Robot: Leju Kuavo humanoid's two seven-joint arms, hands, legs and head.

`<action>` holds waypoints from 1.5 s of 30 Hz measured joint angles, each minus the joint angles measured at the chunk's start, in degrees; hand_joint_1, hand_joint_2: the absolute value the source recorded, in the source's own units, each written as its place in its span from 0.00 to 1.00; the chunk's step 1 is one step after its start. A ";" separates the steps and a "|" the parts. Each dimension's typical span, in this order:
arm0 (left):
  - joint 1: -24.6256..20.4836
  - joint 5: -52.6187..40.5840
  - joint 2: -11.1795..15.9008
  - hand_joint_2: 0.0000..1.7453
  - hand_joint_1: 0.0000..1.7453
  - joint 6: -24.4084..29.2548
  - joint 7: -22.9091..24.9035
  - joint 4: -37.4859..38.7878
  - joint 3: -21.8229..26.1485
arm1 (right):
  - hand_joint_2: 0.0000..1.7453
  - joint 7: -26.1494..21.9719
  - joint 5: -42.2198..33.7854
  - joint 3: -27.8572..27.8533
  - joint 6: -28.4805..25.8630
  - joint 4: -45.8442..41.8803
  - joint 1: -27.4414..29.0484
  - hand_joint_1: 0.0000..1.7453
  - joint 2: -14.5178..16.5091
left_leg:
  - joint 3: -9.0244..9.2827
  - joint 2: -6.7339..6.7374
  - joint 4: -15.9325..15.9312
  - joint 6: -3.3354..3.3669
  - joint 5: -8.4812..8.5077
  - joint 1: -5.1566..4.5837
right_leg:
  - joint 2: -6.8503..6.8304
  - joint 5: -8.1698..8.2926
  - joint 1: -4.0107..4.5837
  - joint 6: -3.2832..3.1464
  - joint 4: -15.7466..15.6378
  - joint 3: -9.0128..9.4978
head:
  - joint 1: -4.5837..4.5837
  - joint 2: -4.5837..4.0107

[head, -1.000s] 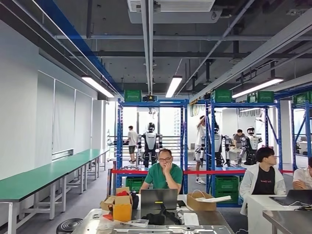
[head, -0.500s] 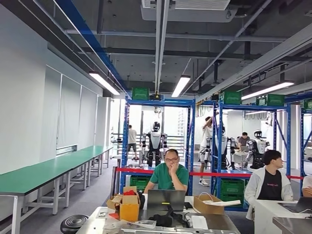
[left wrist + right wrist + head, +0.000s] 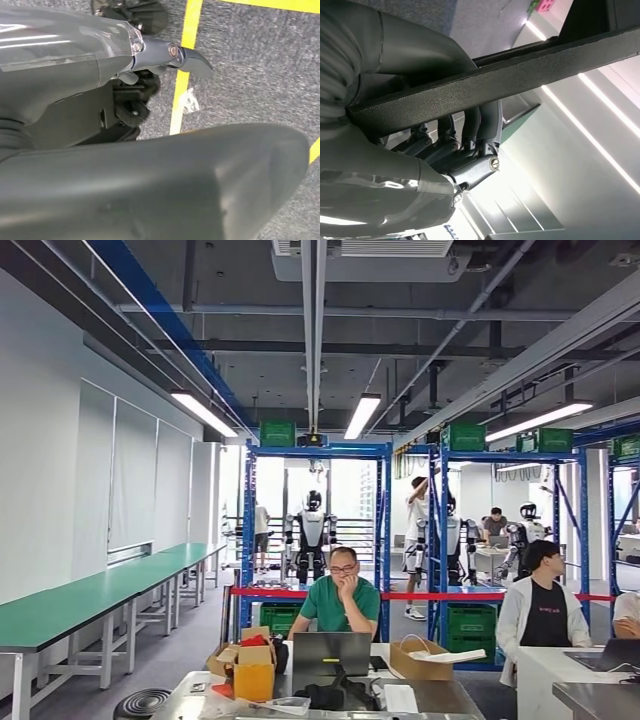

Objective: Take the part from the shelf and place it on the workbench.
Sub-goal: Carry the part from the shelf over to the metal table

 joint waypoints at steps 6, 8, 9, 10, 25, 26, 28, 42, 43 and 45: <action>-0.10 0.00 -0.03 1.00 0.00 0.01 -0.01 0.04 0.00 | 1.00 0.02 0.00 -0.01 0.00 -0.04 -0.06 1.00 -0.03 | 3.96 0.08 -8.86 1.45 2.54 -0.20 | 0.04 -1.78 0.04 1.87 0.59 0.84 | -0.02 0.01; -0.13 0.00 -0.02 1.00 0.00 0.00 -0.03 0.04 0.00 | 1.00 0.01 0.00 -0.01 0.00 -0.09 -0.12 1.00 -0.03 | 4.35 0.03 -8.94 2.16 2.27 -0.22 | -0.06 -2.86 -0.14 2.30 2.13 0.39 | -0.02 0.00; -0.19 0.00 -0.02 1.00 0.00 0.00 -0.04 0.04 0.00 | 1.00 0.01 -0.01 -0.02 0.00 -0.13 -0.17 1.00 -0.03 | 4.63 0.04 -9.00 2.46 2.11 -0.21 | -0.08 -4.03 -0.17 2.47 4.54 -0.75 | -0.03 0.01; -0.26 0.00 -0.02 1.00 0.00 0.00 -0.05 0.04 0.00 | 1.00 0.01 -0.01 -0.03 0.00 -0.14 -0.19 1.00 -0.04 | 4.88 0.06 -9.02 2.71 1.91 -0.30 | -0.09 -5.48 -0.17 2.56 8.18 -2.65 | -0.03 0.00; -0.40 0.08 -0.34 1.00 0.00 -0.15 -0.35 0.06 0.00 | 1.00 -0.03 -0.03 -0.02 -0.01 -0.57 -0.21 1.00 -0.25 | 5.58 -0.05 -5.04 1.83 -2.74 -1.02 | -0.11 2.02 1.32 -1.07 -1.22 -1.28 | -0.12 0.05; -0.39 0.08 -0.31 1.00 0.00 -0.13 -0.38 0.07 0.00 | 1.00 -0.03 -0.04 -0.01 0.00 -0.55 -0.21 1.00 -0.25 | 3.65 -0.05 -1.50 1.62 -4.12 -0.94 | -0.18 1.75 1.25 -1.15 -1.30 -0.88 | -0.11 0.04; -0.17 0.07 -0.21 1.00 0.00 -0.09 -0.37 0.07 0.00 | 1.00 -0.01 -0.03 0.01 0.01 -0.50 -0.01 1.00 -0.26 | 0.10 -0.03 3.87 1.11 -5.20 -0.66 | -0.18 1.09 1.14 -1.09 -1.28 -0.14 | -0.11 0.02; -0.51 -0.07 -0.11 1.00 0.00 -0.03 -0.26 0.09 -0.02 | 1.00 0.01 -0.02 0.00 0.01 -0.46 -0.11 1.00 -0.38 | 6.54 -0.02 -9.50 3.12 0.66 -0.57 | -0.05 -7.04 0.19 2.27 14.01 -5.63 | -0.20 -0.01; -0.48 -0.09 -0.11 1.00 0.00 -0.03 -0.22 0.09 -0.03 | 1.00 0.01 -0.02 0.01 0.02 -0.42 -0.05 1.00 -0.46 | 6.87 -0.05 -9.50 3.21 0.34 -0.71 | -0.04 -7.43 0.20 2.19 16.67 -7.73 | -0.20 -0.01; -0.42 -0.15 -0.11 1.00 0.00 -0.02 -0.15 0.09 -0.05 | 1.00 0.01 0.00 0.01 0.02 -0.35 0.02 1.00 -0.60 | 7.87 -0.19 -9.50 3.33 -0.42 -0.96 | -0.01 -4.79 0.44 1.65 15.68 -8.98 | -0.20 -0.01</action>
